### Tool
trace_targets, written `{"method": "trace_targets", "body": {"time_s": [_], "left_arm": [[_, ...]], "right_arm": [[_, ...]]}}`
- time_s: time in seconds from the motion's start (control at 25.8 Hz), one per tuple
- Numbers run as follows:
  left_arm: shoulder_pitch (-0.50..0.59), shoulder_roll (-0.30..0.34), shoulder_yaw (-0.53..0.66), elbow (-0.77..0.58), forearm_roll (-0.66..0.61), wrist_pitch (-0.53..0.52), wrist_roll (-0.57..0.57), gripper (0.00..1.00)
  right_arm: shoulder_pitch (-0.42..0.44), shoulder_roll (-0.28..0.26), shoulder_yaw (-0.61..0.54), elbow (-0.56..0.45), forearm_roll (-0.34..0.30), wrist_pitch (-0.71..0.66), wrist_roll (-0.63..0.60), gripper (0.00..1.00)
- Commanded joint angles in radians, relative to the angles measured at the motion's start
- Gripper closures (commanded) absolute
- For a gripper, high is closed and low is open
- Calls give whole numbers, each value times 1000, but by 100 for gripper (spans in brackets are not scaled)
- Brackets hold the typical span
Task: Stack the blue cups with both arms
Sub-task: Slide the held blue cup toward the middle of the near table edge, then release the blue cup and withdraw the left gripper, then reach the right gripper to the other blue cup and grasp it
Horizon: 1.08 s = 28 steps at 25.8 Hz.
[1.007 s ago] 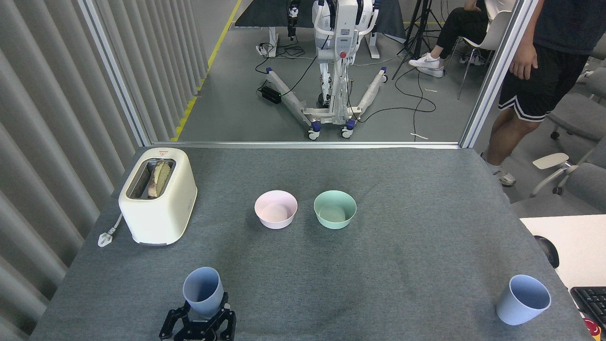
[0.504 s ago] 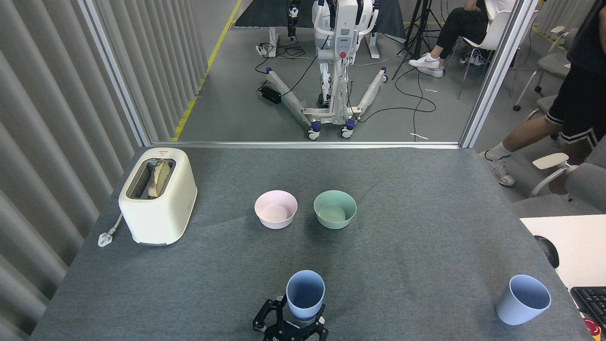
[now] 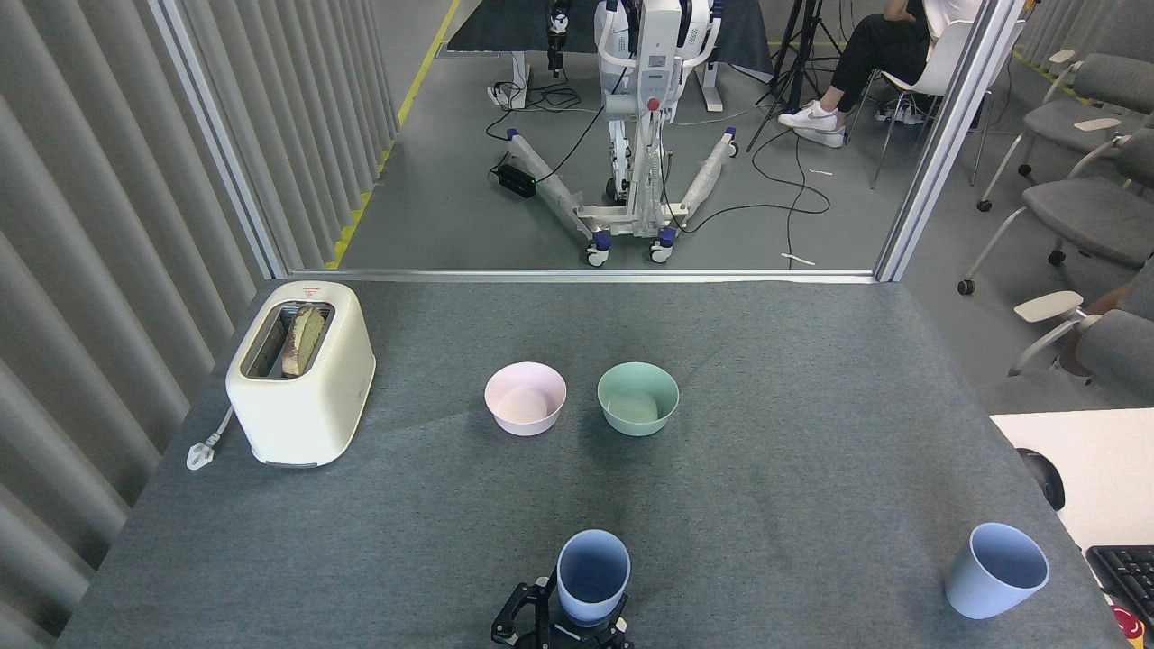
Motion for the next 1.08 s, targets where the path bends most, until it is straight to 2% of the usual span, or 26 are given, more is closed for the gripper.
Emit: {"method": "trace_targets", "body": {"time_s": [0.0,0.15,0.66,0.85,1.05], "left_arm": [[0,-1,-1,4,1,2,5,53],[0,1,0,4,6,0,5,2],[26,5,0,-8,6,-10,6,0],[99,11,7,-82,8,-6,6,0],[270,97,77,-218,20,5,6,0]], "right_arm": [[0,1,0,0,1,0,0,0],[0,1,0,2,-1,0,0,0],[-2,0,0,6,-1,0,0,0],[-2,0,0,5,-1,-1,0,0],[0,1,-3,5,-3,-8,-1,0]]}}
